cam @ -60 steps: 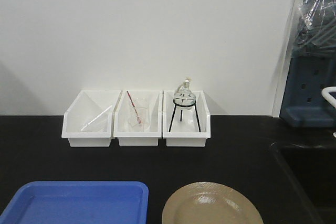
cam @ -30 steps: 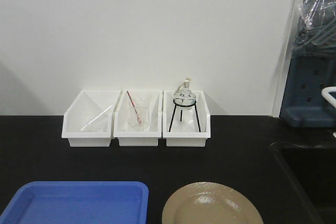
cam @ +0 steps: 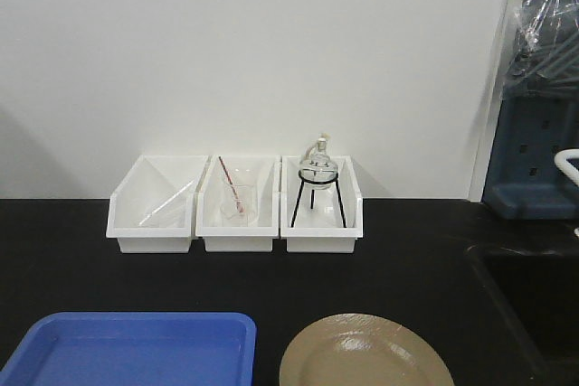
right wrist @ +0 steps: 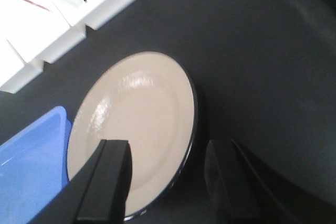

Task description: Place disk in tray to left cabinet

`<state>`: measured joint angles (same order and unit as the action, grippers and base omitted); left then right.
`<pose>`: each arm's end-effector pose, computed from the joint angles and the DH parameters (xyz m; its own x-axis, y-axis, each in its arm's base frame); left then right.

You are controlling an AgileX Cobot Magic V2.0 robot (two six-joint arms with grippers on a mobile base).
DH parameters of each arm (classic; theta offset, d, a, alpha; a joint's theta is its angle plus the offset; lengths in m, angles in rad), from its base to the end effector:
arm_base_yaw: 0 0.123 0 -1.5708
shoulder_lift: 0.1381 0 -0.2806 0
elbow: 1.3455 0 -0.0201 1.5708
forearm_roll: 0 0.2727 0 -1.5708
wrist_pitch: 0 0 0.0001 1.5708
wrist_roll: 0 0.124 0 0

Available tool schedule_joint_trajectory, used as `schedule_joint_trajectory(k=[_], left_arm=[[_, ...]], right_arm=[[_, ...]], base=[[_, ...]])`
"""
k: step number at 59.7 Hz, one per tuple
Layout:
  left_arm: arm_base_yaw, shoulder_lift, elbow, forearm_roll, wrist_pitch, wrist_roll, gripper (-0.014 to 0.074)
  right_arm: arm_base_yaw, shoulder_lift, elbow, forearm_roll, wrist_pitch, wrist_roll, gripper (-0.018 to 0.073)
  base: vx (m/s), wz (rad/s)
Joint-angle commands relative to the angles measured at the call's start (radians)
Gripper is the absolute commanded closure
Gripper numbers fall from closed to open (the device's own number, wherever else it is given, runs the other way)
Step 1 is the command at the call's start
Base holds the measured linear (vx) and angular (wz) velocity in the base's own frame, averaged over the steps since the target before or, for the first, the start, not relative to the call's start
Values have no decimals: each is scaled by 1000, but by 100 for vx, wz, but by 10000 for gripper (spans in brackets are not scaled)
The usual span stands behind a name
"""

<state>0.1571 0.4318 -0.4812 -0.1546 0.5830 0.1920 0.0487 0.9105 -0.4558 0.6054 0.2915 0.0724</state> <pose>0.1428 0.0120 0.2786 -0.4257 -0.0043 -0.9049 -0.0536 0.9984 0.0205 0.2208 0.0311 0.2169 -0.5637 0.5764 -0.5917 0.2055 0.7916 0.5754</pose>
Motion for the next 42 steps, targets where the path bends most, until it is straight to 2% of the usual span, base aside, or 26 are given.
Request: schedule_joint_trajectory(k=[1, 11, 19, 28, 34, 42], left_arm=[[-5, 22, -30, -38, -74, -4, 204], [-5, 20, -30, -39, -105, -4, 204], [-5, 20, -30, -39, -107, -4, 204], [-5, 20, -30, -39, -107, -4, 204], [-5, 20, -30, -39, -107, -4, 204], [-5, 20, -30, -39, -107, -4, 204]], right_arm=[[0, 72, -32, 118, -43, -63, 155], [0, 245, -54, 315, -37, -232, 155], [0, 385, -143, 507, 7, -462, 155], [0, 545, -243, 700, 19, -676, 155], [0, 640, -294, 755, 90, -772, 155], [0, 721, -333, 759, 137, -820, 155]], base=[[0, 0], [0, 0], [0, 0], [0, 0], [0, 0], [0, 0]])
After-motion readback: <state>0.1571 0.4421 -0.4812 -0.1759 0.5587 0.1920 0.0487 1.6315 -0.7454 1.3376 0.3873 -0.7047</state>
